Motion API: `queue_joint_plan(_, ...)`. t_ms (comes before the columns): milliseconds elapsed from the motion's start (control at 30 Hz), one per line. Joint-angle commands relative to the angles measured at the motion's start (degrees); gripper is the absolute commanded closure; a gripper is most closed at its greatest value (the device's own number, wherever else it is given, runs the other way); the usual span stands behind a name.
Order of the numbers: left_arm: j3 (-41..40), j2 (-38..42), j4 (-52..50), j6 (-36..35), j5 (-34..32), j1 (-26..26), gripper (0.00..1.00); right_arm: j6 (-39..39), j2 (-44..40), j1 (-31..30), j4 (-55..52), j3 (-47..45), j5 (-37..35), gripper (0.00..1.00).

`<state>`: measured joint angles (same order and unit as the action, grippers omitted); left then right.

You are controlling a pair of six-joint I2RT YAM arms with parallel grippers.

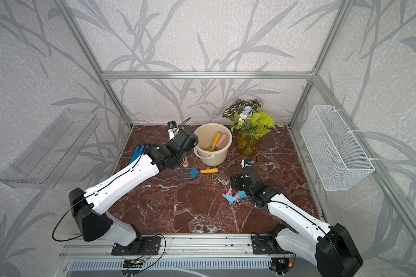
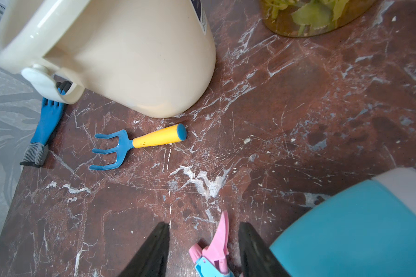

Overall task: Organize the gardening tools
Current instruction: Pick up the gardening tool from the center of the board, then place the gardening tool in the container.

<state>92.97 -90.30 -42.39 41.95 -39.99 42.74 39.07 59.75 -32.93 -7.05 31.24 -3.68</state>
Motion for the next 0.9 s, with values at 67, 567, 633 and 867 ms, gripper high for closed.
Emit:
queue_joint_plan(67,9.3,-8.5,9.9,-8.1,-6.7,-0.4,1.00,-1.0,-2.4,0.0,-2.7,2.2,0.1,0.49)
queue_joint_plan(567,8.0,-22.8,40.9,-19.5,-4.0,-1.0,0.96,-2.6,-6.7,0.0,-6.8,3.0,-1.8,0.48)
queue_joint_plan(633,7.9,-24.3,41.4,-19.1,-3.4,-1.1,0.96,-2.7,-7.0,0.0,-7.5,3.3,-1.9,0.48)
queue_joint_plan(867,5.1,-27.0,42.1,-16.2,-3.2,-1.1,0.96,-3.3,-7.0,0.0,-7.8,3.6,-2.7,0.48)
